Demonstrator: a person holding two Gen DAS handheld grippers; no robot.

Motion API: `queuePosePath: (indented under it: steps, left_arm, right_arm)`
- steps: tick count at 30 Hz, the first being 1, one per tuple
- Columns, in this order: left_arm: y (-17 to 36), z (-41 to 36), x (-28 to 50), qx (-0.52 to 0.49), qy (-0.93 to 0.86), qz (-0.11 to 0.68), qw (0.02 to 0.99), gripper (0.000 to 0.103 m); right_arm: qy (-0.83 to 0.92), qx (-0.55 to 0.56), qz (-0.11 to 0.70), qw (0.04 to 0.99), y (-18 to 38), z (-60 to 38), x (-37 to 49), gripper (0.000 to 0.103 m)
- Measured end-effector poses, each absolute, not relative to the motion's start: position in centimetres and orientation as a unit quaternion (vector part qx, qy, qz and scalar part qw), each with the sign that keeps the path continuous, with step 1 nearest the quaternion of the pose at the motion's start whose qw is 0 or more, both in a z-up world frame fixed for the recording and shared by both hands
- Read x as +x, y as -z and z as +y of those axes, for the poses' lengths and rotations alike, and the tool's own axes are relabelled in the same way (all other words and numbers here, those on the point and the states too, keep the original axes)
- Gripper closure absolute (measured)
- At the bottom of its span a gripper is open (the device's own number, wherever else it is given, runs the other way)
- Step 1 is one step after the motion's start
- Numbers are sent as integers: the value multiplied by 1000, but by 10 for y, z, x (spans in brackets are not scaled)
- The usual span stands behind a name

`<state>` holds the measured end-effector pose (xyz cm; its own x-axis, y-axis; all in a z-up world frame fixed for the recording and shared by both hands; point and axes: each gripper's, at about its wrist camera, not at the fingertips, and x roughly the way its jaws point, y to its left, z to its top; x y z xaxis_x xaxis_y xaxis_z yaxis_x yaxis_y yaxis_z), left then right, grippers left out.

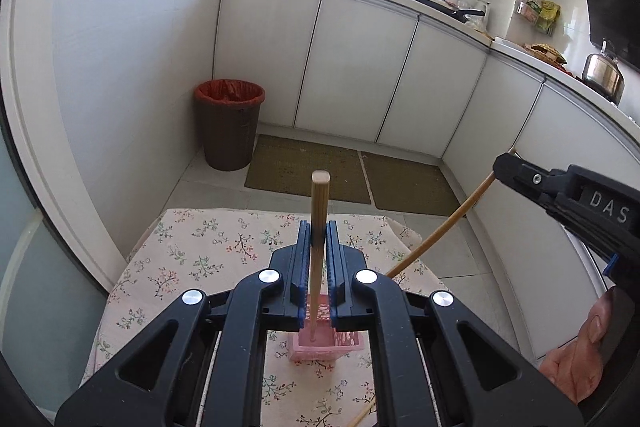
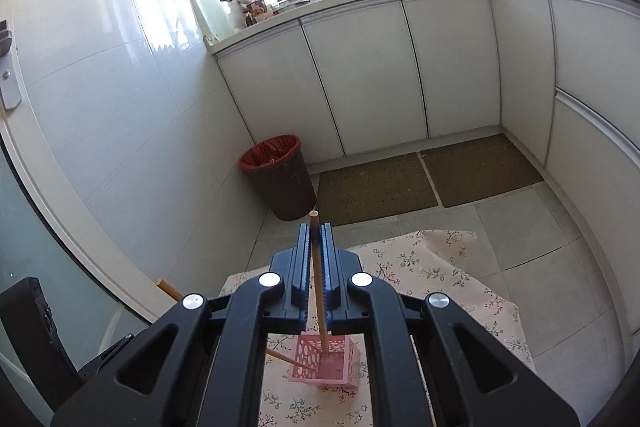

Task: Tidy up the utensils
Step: 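Lower the chopsticks into the pink cup and open both grippers, then grasp another wooden chopstick with the left gripper while the right gripper grasps one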

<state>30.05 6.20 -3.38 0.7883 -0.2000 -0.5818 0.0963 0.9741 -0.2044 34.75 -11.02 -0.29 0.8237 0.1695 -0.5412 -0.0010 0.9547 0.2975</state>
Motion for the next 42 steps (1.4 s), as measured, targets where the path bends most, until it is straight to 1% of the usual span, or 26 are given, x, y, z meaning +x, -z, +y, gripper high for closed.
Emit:
queuePosePath:
  steps: [2, 3, 4, 5, 6, 7, 9, 13, 14, 15, 16, 18, 20, 21, 22, 26, 29, 31, 38, 40, 42]
  left_arm:
    - [38, 67, 301, -94, 76, 319, 940, 88]
    - [39, 70, 299, -99, 71, 316, 941, 78]
    - [37, 74, 296, -102, 64, 310, 943, 70]
    - [35, 76, 294, -105, 59, 305, 945, 69]
    - [33, 79, 291, -109, 56, 302, 946, 68]
    - [30, 82, 288, -113, 54, 299, 946, 68]
    - [25, 84, 282, -113, 50, 294, 948, 66]
    - [14, 81, 271, -113, 46, 280, 952, 53]
    - [11, 80, 268, -109, 45, 276, 954, 52]
    - [8, 78, 264, -105, 43, 272, 956, 50]
    - [5, 77, 259, -103, 41, 267, 957, 47]
    - [-1, 73, 251, -100, 40, 261, 959, 43]
    - [-4, 70, 243, -97, 39, 257, 961, 40]
    - [-4, 68, 240, -94, 37, 256, 961, 38]
    - [-5, 66, 237, -91, 35, 255, 962, 37]
    - [-2, 60, 230, -87, 32, 258, 962, 34]
    - [1, 58, 226, -89, 31, 263, 960, 29]
    - [4, 57, 223, -90, 29, 263, 960, 22]
    - [14, 50, 211, -73, 34, 272, 959, 8]
    - [19, 47, 208, -65, 42, 280, 957, 7]
    - [27, 42, 210, -59, 56, 301, 950, 7]
  right_arm:
    - [-38, 158, 308, 937, 14, -114, 353, 93]
    - [-34, 163, 311, 936, 18, -117, 352, 92]
    - [-29, 163, 311, 936, 19, -118, 351, 89]
    - [-24, 163, 309, 937, 20, -121, 348, 86]
    - [-21, 163, 306, 937, 20, -122, 346, 79]
    - [-17, 164, 303, 939, 19, -125, 341, 76]
    - [-10, 162, 297, 941, 17, -126, 332, 74]
    - [-2, 158, 288, 944, 15, -128, 314, 69]
    - [0, 156, 287, 945, 13, -128, 310, 68]
    - [2, 153, 286, 946, 12, -128, 305, 66]
    - [4, 151, 283, 947, 11, -128, 300, 61]
    - [11, 148, 274, 950, 9, -129, 288, 55]
    - [16, 145, 267, 953, 8, -130, 278, 53]
    - [19, 145, 265, 953, 8, -131, 273, 49]
    - [21, 146, 263, 953, 8, -132, 268, 46]
    - [34, 141, 259, 955, 8, -136, 252, 41]
    - [50, 132, 253, 957, 12, -138, 240, 32]
    - [63, 129, 249, 958, 16, -141, 232, 24]
    - [90, 119, 267, 952, 39, -151, 213, 13]
    - [96, 127, 270, 950, 46, -159, 205, 7]
    - [106, 141, 276, 945, 56, -171, 193, 7]
